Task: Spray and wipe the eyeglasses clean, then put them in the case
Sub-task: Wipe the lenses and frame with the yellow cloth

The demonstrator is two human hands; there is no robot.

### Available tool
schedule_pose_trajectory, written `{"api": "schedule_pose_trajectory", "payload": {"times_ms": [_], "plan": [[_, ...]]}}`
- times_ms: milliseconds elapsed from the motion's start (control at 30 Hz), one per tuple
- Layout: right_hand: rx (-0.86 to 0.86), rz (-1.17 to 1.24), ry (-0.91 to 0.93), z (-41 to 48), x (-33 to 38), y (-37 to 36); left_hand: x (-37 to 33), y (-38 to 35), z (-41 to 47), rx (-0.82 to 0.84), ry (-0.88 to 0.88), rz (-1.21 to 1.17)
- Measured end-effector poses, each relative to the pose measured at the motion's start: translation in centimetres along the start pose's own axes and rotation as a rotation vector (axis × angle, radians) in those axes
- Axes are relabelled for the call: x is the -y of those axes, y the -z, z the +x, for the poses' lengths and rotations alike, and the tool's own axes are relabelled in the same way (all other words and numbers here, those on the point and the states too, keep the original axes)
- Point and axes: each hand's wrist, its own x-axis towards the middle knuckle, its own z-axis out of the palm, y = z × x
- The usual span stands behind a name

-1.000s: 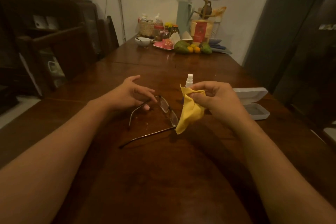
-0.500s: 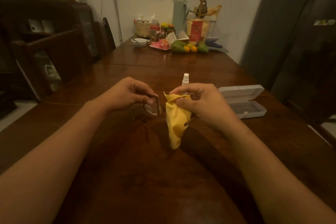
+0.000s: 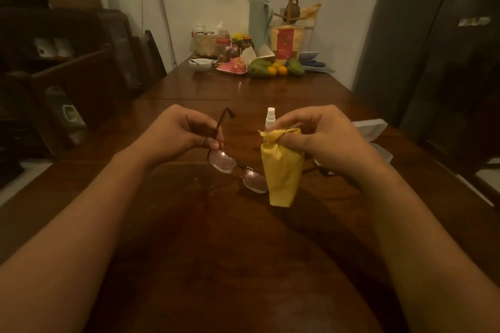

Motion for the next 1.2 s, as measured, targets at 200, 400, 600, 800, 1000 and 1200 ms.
{"api": "schedule_pose_trajectory", "payload": {"times_ms": [200,400,600,800,1000,1200], "plan": [[-0.215,0.06,0.183,-1.4,2.3,1.6,-0.5,-0.2,-0.1,-0.098,0.02,-0.039],[-0.25,0.009,0.117,-1.0,2.2,-0.2,-1.0,-0.7,-0.3,-0.172,0.017,-0.019],[-0.244,-0.017,0.004,0.2,0.2,-2.3,-1.8,-1.0,-0.3,-0.199,0.0,-0.081],[-0.248,0.065,-0.016,0.4,-0.9,-3.1,-2.9,-1.8,-0.3,-0.16,-0.038,-0.17],[-0.148,-0.054,0.122,0.0,-1.3,-3.7,-3.6,-2.7,-0.3,-0.157,-0.133,-0.186],[-0.223,-0.657,0.346,-0.2,-1.4,-3.3,-4.2,-3.0,-0.4,-0.197,-0.178,-0.192]]}}
